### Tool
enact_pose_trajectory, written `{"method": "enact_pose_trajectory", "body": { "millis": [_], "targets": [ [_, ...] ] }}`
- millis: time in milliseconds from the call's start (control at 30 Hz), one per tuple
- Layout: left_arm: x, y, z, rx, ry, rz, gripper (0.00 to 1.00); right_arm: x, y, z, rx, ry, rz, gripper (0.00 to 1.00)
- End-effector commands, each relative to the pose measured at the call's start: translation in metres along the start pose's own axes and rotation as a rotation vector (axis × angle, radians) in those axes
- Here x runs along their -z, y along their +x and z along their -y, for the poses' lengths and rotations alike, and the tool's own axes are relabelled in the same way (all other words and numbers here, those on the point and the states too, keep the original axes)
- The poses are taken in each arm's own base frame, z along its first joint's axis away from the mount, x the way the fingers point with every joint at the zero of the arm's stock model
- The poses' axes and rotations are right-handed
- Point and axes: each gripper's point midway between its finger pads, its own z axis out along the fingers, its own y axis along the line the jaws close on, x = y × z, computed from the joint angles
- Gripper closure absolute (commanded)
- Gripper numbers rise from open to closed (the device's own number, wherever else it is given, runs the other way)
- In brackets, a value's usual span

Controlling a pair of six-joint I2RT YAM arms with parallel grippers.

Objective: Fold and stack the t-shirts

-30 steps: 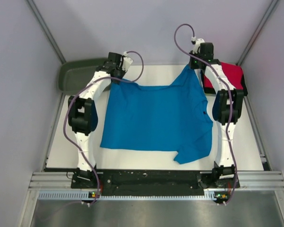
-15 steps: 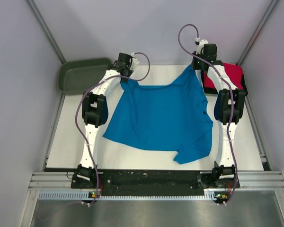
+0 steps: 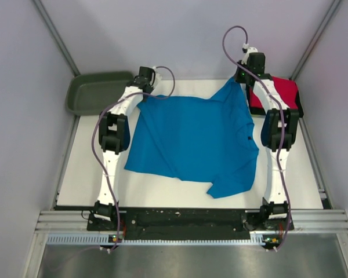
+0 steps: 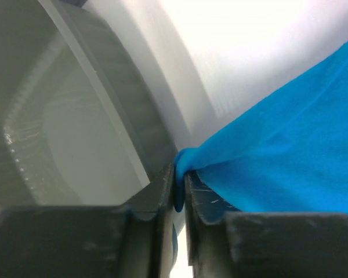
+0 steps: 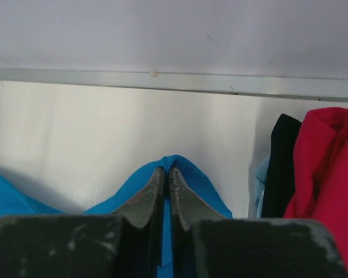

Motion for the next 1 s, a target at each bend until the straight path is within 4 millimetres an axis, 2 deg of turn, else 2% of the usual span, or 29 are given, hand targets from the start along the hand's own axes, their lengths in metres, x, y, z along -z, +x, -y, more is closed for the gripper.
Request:
{"method": "enact_pose_trajectory", "body": {
  "millis": [0, 33, 100, 167, 267, 333, 433, 500, 533, 567, 600, 633, 700, 767, 833, 867, 900, 967],
  "targets": [
    [0.009, -0.025, -0.033, 0.035, -0.107, 0.081, 0.76, -0.007, -0.042, 0.0, -0.04, 0.014, 0.127, 0.9],
    [0.011, -0.028, -0.035, 0.039, -0.111, 0.09, 0.65, -0.009, -0.043, 0.002, -0.046, 0.02, 0.129, 0.73],
    [0.019, -0.034, -0.037, 0.042, -0.102, 0.111, 0.46, -0.007, -0.046, -0.001, -0.043, 0.014, 0.128, 0.45],
    [0.032, -0.043, -0.035, 0.035, -0.076, 0.151, 0.33, 0.0, -0.05, -0.007, -0.044, -0.007, 0.121, 0.31],
    [0.059, -0.064, -0.027, 0.004, -0.033, 0.238, 0.23, 0.028, -0.072, -0.017, -0.033, -0.028, 0.143, 0.1],
    [0.08, -0.077, -0.015, -0.031, 0.017, 0.288, 0.2, 0.05, -0.086, -0.022, -0.012, -0.026, 0.159, 0.01],
    [0.113, -0.088, 0.015, -0.112, 0.136, 0.34, 0.17, 0.094, -0.1, -0.029, 0.007, -0.008, 0.167, 0.01],
    [0.135, -0.086, 0.035, -0.161, 0.222, 0.37, 0.17, 0.124, -0.091, -0.034, -0.013, 0.0, 0.138, 0.01],
    [0.146, -0.082, 0.05, -0.194, 0.291, 0.388, 0.17, 0.141, -0.083, -0.035, -0.029, 0.009, 0.121, 0.01],
    [0.167, -0.082, 0.056, -0.215, 0.333, 0.422, 0.16, 0.152, -0.065, -0.033, -0.048, 0.036, 0.081, 0.01],
    [0.173, -0.071, 0.069, -0.243, 0.386, 0.415, 0.16, 0.169, -0.054, -0.031, -0.059, 0.076, 0.059, 0.01],
    [0.194, -0.067, 0.073, -0.267, 0.425, 0.441, 0.17, 0.184, -0.035, -0.028, -0.063, 0.122, 0.016, 0.01],
    [0.222, -0.044, 0.086, -0.32, 0.521, 0.446, 0.18, 0.209, 0.004, -0.023, -0.07, 0.178, -0.068, 0.01],
    [0.242, -0.011, 0.098, -0.379, 0.598, 0.412, 0.21, 0.234, 0.046, -0.024, -0.083, 0.209, -0.134, 0.01],
    [0.253, 0.029, 0.104, -0.452, 0.624, 0.353, 0.23, 0.257, 0.092, -0.025, -0.076, 0.249, -0.209, 0.03],
    [0.253, 0.054, 0.106, -0.498, 0.62, 0.313, 0.23, 0.27, 0.117, -0.026, -0.073, 0.266, -0.256, 0.04],
    [0.252, 0.075, 0.106, -0.538, 0.608, 0.282, 0.24, 0.279, 0.152, -0.025, -0.076, 0.28, -0.333, 0.06],
    [0.249, 0.12, 0.11, -0.624, 0.608, 0.222, 0.23, 0.301, 0.191, -0.031, -0.102, 0.267, -0.416, 0.11]
  ]
}}
